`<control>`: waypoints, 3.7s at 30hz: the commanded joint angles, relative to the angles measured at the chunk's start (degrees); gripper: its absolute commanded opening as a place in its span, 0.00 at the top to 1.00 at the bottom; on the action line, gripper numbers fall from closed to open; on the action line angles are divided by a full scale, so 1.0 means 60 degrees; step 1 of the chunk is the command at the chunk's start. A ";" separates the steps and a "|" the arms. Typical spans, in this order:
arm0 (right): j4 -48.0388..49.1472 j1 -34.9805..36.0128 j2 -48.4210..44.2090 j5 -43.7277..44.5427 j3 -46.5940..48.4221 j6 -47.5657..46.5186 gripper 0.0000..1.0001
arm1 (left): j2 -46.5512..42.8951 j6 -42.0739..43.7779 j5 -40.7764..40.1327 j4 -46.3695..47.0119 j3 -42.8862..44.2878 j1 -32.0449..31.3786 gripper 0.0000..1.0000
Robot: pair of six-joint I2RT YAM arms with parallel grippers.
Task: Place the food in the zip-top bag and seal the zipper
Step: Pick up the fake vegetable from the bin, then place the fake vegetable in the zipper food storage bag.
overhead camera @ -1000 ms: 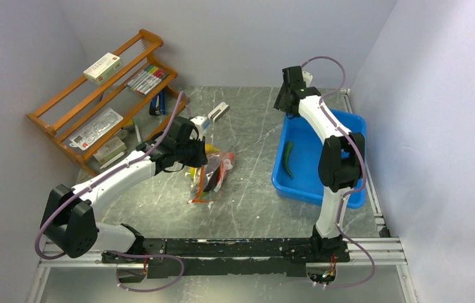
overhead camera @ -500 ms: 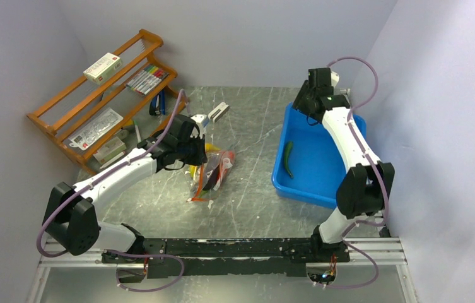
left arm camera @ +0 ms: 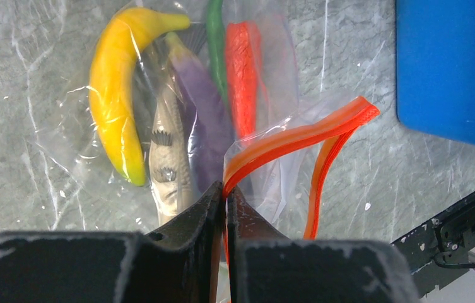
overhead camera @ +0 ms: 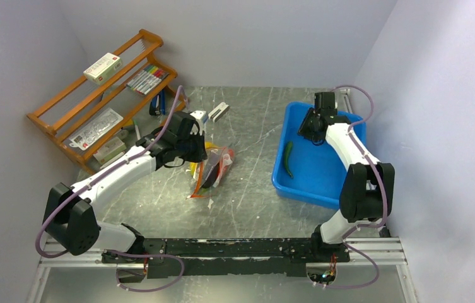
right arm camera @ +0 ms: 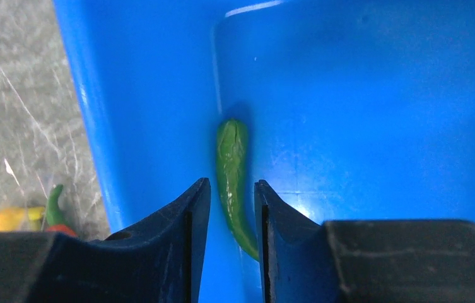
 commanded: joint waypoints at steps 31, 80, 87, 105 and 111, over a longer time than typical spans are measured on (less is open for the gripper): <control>0.1216 0.0472 0.2319 -0.0130 -0.0590 -0.0645 0.58 | -0.0439 -0.0274 -0.0102 0.0091 0.0146 0.0056 0.93; 0.9438 0.7183 -0.5467 -0.4876 -0.5037 -0.7253 0.71 | -0.2204 -0.0170 0.0690 0.2500 -0.1114 0.0067 0.93; 1.1038 0.8430 -0.4350 -0.6136 -0.5329 -0.9111 0.69 | -0.2342 -0.0257 0.0611 0.2455 -0.1118 0.0074 0.93; 1.0749 0.9014 -0.2516 -0.7687 -0.4322 -1.0952 0.70 | -0.2513 -0.0361 0.0625 0.2277 -0.1089 0.0071 0.93; 0.9614 0.8969 -0.1950 -0.7369 -0.3793 -1.1864 0.69 | -0.2646 -0.0330 0.0498 0.1861 -0.1047 0.0067 0.93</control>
